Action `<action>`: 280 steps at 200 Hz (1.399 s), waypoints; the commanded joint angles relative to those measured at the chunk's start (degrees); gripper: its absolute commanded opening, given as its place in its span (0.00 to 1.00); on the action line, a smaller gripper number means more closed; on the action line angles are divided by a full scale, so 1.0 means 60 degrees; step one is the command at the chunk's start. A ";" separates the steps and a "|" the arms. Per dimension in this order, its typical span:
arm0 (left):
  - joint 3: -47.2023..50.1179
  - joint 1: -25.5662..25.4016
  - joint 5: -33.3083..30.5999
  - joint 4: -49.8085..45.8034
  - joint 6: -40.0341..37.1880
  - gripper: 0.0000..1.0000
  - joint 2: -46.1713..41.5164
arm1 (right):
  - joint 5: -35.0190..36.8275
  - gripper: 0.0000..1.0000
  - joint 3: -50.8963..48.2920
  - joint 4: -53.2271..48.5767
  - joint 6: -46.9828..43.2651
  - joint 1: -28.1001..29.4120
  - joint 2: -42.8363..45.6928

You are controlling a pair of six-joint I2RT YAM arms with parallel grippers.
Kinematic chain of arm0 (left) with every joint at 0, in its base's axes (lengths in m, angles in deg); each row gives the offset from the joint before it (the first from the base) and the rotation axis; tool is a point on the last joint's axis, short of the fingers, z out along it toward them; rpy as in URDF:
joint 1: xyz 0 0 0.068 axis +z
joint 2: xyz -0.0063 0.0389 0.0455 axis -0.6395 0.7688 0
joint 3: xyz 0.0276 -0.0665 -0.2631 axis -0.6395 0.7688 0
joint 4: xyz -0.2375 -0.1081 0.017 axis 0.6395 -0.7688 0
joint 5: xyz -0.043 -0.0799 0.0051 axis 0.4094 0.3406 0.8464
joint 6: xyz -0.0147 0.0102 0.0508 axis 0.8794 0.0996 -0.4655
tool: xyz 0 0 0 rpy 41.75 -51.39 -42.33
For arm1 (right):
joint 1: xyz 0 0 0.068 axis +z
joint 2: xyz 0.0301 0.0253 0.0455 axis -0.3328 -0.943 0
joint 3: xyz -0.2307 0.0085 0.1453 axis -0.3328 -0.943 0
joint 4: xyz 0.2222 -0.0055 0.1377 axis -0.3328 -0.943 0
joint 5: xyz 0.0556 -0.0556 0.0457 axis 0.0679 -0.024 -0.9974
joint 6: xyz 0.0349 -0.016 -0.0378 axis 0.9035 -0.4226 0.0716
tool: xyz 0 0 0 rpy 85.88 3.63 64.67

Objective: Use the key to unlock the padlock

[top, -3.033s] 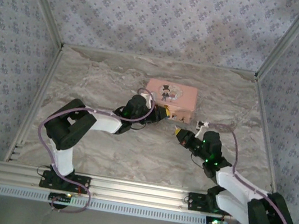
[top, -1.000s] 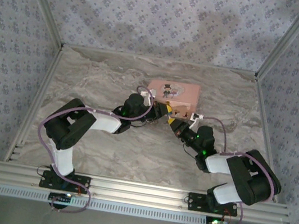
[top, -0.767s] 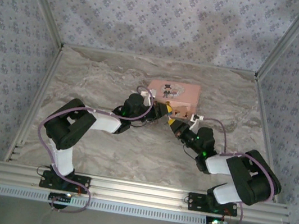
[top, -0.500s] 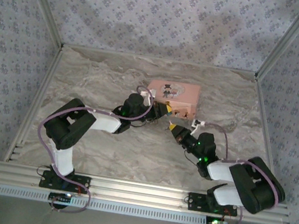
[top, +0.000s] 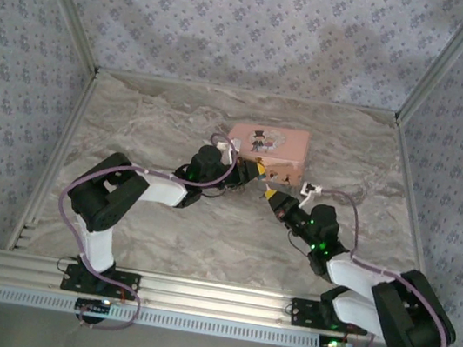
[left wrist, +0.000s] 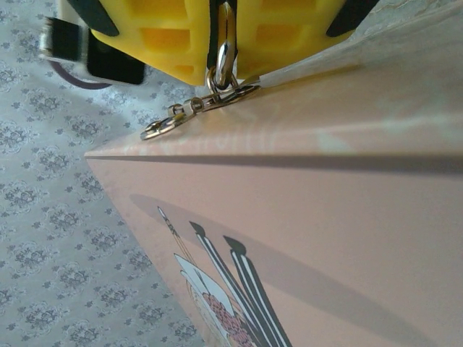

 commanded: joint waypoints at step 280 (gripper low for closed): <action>-0.0027 0.0060 0.0372 0.1247 0.0556 0.00 0.0104 | -0.0226 0.00 0.0894 0.2230 0.0312 -0.0134 -0.2076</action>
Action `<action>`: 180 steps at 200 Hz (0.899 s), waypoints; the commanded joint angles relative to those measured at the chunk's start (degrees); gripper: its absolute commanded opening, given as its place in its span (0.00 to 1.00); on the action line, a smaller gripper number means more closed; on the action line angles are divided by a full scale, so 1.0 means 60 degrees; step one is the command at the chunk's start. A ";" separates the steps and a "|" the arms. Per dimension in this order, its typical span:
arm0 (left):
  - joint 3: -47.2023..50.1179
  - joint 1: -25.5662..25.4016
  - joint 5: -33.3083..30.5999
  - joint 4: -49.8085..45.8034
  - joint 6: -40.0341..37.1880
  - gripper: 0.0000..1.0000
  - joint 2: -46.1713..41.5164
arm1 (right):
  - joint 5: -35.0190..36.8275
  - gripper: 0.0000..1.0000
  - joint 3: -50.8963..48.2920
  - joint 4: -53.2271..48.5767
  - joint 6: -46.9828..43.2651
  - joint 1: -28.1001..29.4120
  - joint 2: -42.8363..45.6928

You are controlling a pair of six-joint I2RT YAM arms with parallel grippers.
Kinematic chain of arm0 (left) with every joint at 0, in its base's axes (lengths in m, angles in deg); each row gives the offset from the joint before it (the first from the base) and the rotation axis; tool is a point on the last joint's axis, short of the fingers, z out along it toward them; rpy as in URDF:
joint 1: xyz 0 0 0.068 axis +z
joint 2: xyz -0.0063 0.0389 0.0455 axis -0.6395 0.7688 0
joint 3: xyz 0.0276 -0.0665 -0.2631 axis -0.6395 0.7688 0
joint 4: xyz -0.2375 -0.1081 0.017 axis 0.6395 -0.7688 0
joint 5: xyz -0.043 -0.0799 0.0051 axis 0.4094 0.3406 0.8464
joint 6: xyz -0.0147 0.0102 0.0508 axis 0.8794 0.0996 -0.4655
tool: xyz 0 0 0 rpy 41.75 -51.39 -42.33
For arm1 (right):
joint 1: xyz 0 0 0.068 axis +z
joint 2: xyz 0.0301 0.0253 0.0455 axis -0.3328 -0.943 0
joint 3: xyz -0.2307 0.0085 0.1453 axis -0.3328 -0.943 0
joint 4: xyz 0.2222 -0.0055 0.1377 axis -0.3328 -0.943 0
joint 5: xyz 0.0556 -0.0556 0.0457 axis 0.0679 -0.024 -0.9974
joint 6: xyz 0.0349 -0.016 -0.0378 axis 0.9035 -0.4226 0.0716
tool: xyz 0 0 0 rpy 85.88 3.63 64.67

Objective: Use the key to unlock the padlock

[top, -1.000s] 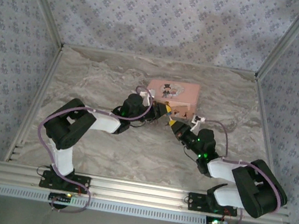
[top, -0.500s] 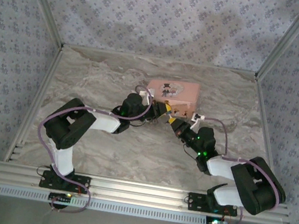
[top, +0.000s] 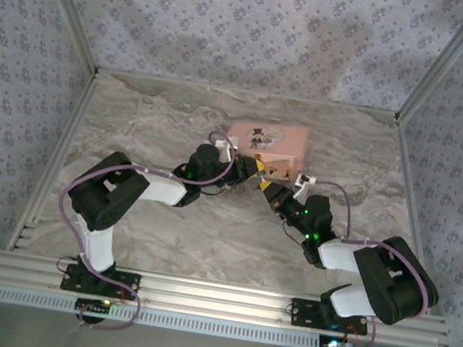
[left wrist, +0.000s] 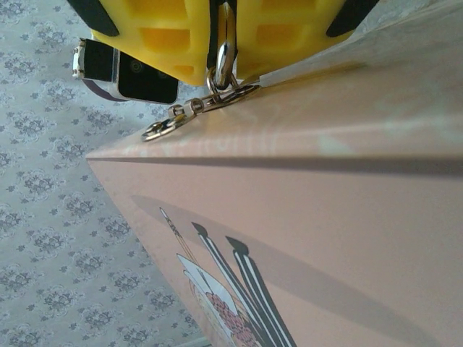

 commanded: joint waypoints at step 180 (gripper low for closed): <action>0.0136 -0.0086 0.0647 0.1227 0.0314 0.00 0.0135 | 0.0006 0.00 0.0462 0.0849 0.0681 -0.0118 -0.0122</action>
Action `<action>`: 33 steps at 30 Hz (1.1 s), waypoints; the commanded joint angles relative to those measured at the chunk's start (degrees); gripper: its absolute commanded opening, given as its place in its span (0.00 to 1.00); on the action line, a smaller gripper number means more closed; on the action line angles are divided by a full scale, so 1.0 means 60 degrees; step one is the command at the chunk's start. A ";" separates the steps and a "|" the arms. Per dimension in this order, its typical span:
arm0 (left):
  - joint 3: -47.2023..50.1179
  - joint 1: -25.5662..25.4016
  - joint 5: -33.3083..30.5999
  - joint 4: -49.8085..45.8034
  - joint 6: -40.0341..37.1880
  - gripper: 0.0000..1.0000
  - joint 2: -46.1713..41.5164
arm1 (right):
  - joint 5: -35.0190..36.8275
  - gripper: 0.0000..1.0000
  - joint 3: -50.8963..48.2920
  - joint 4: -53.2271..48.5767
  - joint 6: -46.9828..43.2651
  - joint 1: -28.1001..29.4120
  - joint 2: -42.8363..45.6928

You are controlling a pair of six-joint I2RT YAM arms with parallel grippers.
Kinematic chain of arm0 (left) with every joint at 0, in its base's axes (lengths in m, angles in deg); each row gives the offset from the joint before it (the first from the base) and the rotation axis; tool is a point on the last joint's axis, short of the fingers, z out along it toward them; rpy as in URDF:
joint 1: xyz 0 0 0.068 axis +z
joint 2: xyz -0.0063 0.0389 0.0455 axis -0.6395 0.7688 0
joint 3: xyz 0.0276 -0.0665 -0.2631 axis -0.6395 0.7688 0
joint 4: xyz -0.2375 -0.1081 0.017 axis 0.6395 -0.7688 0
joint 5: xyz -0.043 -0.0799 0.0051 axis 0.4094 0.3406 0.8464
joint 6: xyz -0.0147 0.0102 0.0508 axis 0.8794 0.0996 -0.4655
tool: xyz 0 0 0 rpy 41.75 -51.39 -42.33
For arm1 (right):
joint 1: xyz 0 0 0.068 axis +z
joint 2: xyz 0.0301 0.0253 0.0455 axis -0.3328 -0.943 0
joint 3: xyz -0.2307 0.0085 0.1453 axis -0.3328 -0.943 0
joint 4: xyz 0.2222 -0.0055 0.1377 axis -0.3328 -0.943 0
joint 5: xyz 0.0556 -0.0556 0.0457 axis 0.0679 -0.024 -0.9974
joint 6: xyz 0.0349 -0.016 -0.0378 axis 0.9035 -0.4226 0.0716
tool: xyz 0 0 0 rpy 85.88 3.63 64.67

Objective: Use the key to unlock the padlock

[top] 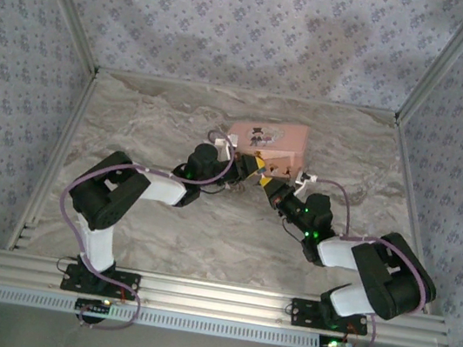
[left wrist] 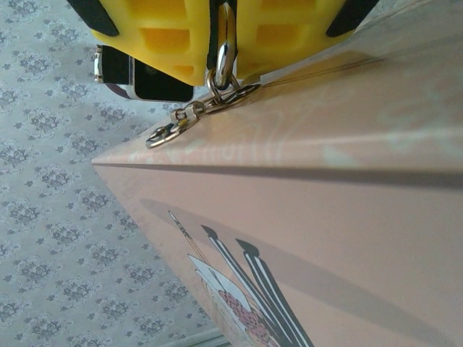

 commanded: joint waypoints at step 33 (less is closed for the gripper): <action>-0.0048 -0.0130 0.0850 0.1106 0.0389 0.00 0.0139 | -0.0382 0.00 0.0608 0.1785 0.0730 -0.0229 -0.1313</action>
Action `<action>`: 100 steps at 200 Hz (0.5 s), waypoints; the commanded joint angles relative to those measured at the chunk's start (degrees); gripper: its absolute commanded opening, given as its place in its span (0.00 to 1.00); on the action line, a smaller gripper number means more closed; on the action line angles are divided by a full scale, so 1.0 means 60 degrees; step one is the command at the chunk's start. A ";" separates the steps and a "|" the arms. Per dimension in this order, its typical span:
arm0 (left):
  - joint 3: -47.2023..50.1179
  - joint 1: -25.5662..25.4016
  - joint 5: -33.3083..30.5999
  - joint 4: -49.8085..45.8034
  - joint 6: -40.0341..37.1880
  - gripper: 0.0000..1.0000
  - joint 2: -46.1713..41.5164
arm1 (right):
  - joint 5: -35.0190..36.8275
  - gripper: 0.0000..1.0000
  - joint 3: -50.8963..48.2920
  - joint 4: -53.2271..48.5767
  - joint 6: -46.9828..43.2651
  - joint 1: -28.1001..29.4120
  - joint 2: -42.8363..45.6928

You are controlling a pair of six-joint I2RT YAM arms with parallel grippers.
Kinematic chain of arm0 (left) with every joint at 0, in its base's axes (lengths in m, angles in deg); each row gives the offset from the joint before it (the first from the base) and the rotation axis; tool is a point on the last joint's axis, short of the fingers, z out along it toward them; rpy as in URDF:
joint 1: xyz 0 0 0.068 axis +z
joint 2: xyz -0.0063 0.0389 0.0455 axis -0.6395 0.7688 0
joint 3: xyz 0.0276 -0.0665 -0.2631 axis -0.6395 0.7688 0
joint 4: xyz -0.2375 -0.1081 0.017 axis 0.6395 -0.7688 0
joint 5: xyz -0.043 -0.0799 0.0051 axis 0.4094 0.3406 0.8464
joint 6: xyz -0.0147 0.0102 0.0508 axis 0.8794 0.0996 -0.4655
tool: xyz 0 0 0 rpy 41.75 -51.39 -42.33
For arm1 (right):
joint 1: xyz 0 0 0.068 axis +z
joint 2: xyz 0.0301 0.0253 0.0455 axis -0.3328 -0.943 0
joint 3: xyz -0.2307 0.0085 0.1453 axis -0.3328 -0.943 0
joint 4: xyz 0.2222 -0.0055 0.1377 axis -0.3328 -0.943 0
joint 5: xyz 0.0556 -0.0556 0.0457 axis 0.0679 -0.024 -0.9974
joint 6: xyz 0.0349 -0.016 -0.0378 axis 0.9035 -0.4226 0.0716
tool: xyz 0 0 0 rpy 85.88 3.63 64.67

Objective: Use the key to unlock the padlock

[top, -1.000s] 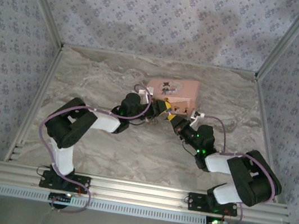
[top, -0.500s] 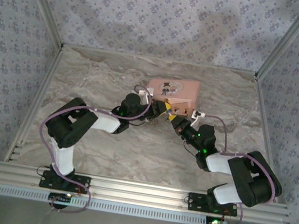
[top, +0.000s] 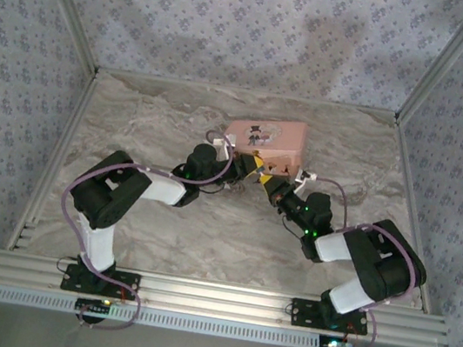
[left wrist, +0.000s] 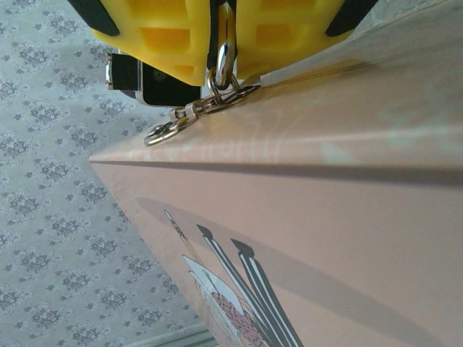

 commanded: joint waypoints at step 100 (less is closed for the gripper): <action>-0.0646 -0.0849 0.3058 0.0096 -0.0417 0.00 -0.0034 | -0.0711 0.00 0.2279 -0.2997 -0.1466 0.0222 0.0271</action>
